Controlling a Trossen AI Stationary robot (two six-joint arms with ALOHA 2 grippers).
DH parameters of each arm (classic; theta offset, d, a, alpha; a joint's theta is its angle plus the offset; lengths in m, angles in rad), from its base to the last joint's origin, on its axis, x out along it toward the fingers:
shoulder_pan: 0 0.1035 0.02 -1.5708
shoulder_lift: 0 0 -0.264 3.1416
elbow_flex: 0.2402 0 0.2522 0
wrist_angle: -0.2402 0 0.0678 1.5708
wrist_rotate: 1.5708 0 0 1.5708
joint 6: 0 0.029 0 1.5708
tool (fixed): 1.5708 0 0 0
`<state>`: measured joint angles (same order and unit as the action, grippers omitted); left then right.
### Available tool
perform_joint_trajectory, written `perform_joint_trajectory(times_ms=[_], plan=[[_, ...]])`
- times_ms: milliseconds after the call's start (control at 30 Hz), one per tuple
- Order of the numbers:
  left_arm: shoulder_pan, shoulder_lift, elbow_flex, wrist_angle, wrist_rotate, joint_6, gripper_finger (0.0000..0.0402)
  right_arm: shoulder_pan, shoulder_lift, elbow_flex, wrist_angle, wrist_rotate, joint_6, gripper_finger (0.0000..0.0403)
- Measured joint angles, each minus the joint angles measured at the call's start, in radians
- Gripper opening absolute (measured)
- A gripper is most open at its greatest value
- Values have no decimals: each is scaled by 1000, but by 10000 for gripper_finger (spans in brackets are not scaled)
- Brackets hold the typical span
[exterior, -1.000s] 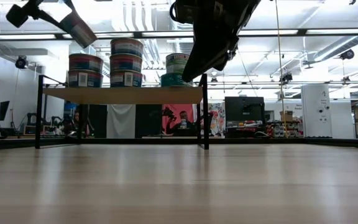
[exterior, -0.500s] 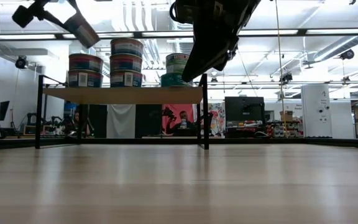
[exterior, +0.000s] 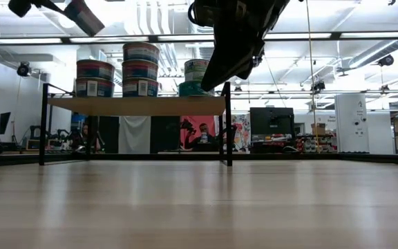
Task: Stack canned seafood by type on shelf
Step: Stack the blue and pink tuna can on top of the blue and pink tuna can on the shelf
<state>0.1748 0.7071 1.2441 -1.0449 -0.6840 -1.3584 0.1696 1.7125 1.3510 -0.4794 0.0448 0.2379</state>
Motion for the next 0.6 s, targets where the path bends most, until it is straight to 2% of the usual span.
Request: perform_joint_trajectory(times_ms=[200,433,600], plan=[[82,37,-8,59,218,47,177,0,1,0,30,0,18,9],[194,73,14,53,226,143,177,0,1,-1,43,-11,49,9],[233,77,-25,33,291,146,177,0,1,-9,43,-23,58,9]])
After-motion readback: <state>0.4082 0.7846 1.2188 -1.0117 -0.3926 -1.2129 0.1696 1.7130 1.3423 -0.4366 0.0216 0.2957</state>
